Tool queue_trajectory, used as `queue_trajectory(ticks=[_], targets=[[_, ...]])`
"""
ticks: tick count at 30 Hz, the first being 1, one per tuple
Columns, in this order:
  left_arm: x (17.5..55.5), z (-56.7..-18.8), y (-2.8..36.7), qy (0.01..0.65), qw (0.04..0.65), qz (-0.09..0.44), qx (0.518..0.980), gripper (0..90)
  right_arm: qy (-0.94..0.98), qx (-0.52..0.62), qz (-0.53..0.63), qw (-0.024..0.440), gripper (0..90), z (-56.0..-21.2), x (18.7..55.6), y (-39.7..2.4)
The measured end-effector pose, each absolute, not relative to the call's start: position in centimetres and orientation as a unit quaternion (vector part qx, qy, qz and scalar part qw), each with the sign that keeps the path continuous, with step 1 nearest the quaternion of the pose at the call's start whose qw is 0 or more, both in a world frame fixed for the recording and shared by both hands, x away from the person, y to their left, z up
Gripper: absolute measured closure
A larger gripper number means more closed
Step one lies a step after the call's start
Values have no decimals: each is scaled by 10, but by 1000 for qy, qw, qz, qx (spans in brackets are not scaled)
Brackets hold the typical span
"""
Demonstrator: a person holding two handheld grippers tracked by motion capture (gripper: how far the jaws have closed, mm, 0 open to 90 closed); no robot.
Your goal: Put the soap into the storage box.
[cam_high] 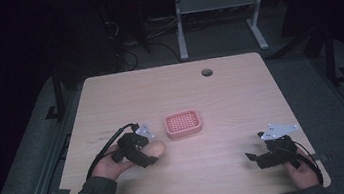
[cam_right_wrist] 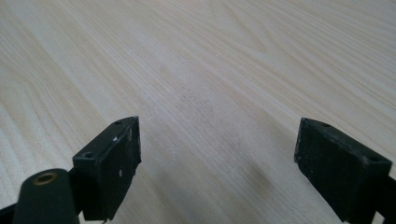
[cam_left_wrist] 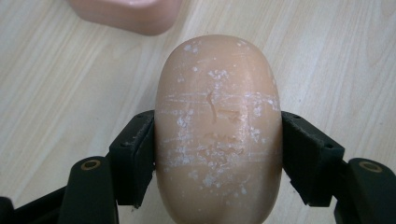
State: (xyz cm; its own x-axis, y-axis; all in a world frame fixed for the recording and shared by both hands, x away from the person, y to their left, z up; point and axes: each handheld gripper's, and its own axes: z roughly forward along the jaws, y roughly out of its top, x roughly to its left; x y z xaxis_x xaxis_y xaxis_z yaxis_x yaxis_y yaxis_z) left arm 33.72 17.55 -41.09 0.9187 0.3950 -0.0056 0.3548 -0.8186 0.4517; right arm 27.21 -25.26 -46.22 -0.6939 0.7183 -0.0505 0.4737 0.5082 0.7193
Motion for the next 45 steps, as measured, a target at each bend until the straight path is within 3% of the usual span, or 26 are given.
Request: queue_trajectory(ticks=[45], targets=[[371,-389,145,176,213,39,960,325,849,346,359,178,142,-460,272,-251]])
